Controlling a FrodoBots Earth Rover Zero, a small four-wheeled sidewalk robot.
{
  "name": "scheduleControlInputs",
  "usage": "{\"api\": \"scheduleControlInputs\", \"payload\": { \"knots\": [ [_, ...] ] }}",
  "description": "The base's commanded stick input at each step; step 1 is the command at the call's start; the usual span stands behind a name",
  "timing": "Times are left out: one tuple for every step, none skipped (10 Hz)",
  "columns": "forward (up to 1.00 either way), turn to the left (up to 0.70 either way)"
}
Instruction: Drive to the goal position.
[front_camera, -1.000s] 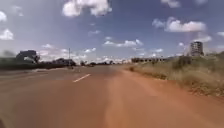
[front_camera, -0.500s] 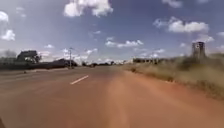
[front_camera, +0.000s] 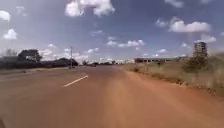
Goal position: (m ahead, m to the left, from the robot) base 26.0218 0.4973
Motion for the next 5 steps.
{"api": "scheduleControlInputs", "payload": {
  "knots": [
    [1.00, 0.02],
    [1.00, -0.08],
    [1.00, -0.38],
    [1.00, -0.38],
    [1.00, 0.02]
  ]
}}
